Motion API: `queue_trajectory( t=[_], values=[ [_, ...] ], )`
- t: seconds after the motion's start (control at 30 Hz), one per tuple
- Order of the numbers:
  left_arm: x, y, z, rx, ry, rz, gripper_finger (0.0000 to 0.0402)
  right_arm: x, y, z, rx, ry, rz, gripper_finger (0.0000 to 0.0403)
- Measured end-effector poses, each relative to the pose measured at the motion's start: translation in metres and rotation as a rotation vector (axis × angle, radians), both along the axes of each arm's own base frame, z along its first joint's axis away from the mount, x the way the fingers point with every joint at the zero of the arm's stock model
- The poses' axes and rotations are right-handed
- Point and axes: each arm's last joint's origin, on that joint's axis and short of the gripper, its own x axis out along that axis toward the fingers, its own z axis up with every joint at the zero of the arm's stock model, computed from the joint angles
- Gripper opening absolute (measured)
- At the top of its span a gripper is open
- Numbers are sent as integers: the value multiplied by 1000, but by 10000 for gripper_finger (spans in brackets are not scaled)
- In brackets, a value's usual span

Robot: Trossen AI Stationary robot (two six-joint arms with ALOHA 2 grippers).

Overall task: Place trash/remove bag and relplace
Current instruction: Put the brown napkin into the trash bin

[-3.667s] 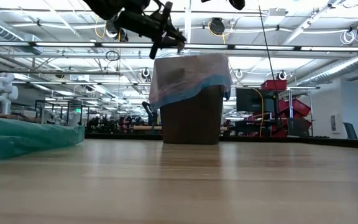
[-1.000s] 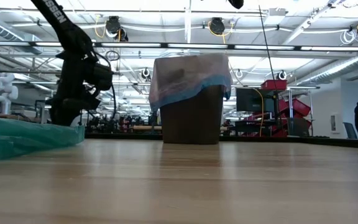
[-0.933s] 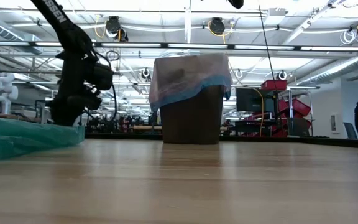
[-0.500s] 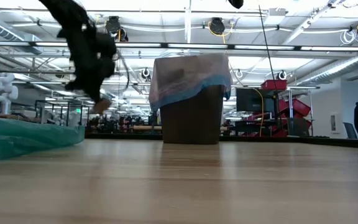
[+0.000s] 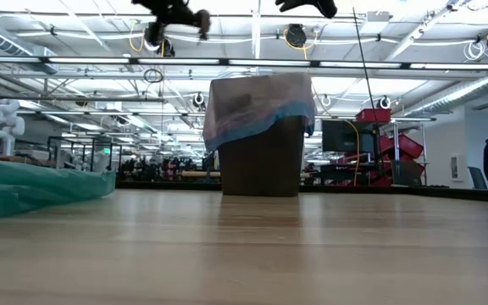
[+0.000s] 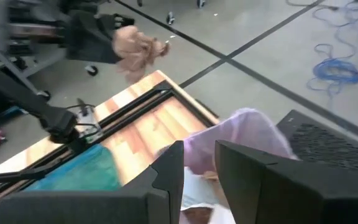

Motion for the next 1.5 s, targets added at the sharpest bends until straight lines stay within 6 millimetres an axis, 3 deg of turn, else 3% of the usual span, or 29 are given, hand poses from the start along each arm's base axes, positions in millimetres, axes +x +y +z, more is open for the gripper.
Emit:
queue_trajectory(
  t=[0.17,0.47,0.67,1.0,1.13,1.27,1.4,1.5],
  values=[
    [40,15,-4,27,-45,-69,1,-6,-12,0,-64,34,-8,84],
    [111,62,-61,-11,19,-329,0,-8,-17,2,-88,25,-23,84],
    [135,78,-84,-17,50,-391,23,-6,-14,3,-45,-17,-39,84],
    [139,78,-81,113,62,-421,141,-3,-10,4,-88,-6,-4,84],
    [142,75,-80,123,73,-402,170,-5,-13,4,-138,15,62,84],
    [135,69,-67,116,67,-378,162,-8,-17,4,-326,94,227,82],
    [109,59,-23,153,-3,-330,124,-4,-29,-3,-554,224,341,50],
    [81,47,10,220,-33,-259,80,5,-44,-17,-628,312,390,11]
  ],
)
